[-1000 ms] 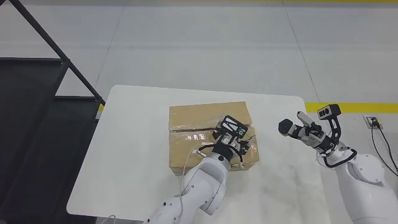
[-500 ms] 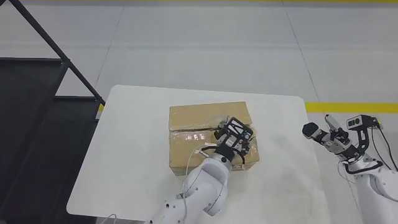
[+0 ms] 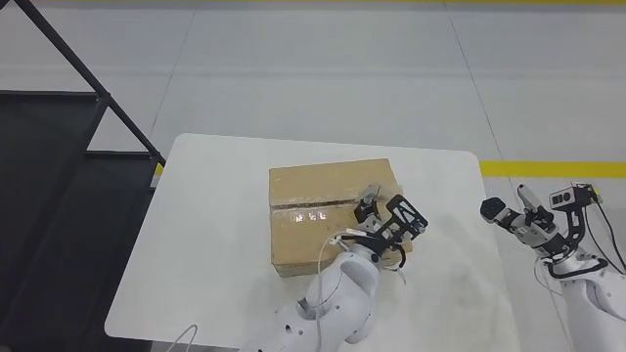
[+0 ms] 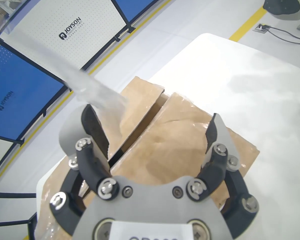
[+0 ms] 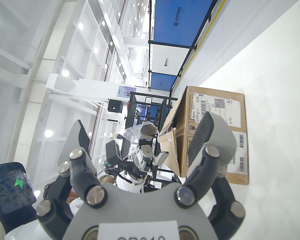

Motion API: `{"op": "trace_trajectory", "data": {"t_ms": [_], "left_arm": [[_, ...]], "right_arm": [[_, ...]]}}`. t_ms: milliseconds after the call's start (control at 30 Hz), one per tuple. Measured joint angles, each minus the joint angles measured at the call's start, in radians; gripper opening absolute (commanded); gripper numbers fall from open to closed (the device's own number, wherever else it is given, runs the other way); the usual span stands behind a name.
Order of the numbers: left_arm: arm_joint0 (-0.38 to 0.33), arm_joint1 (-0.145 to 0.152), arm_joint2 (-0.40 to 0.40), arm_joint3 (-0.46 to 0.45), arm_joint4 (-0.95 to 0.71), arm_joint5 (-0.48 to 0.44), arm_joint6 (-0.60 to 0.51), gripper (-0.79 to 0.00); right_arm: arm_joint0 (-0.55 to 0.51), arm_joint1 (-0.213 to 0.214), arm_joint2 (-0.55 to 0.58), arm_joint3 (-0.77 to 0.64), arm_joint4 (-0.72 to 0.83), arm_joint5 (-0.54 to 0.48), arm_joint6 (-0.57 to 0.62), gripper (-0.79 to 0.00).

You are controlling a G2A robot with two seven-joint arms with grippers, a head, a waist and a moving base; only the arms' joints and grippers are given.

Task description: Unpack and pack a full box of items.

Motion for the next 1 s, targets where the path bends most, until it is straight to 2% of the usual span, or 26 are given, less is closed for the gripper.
{"op": "trace_trajectory", "data": {"t_ms": [433, 567, 767, 867, 1000], "left_arm": [[0.002, -0.033, -0.020, 0.024, 0.012, -0.040, -0.017, 0.000], [0.015, -0.040, -0.030, 0.001, 0.013, -0.040, 0.003, 0.000], [0.084, -0.028, -0.099, -0.131, 0.005, -0.055, 0.064, 0.000], [0.142, -0.012, -0.156, -0.231, 0.025, -0.061, 0.102, 0.000], [0.261, 0.016, -0.282, -0.392, -0.005, -0.087, 0.153, 0.000]], "right_arm": [[0.013, 0.003, -0.019, 0.026, 0.005, -0.003, 0.005, 0.000], [0.019, 0.004, -0.027, 0.032, 0.003, 0.000, 0.003, 0.000], [0.038, 0.004, -0.056, 0.024, -0.033, -0.023, 0.005, 0.000], [0.042, 0.005, -0.068, -0.006, -0.089, -0.089, 0.007, 0.000], [0.026, 0.007, -0.086, -0.096, -0.247, -0.185, -0.078, 0.000]]}}
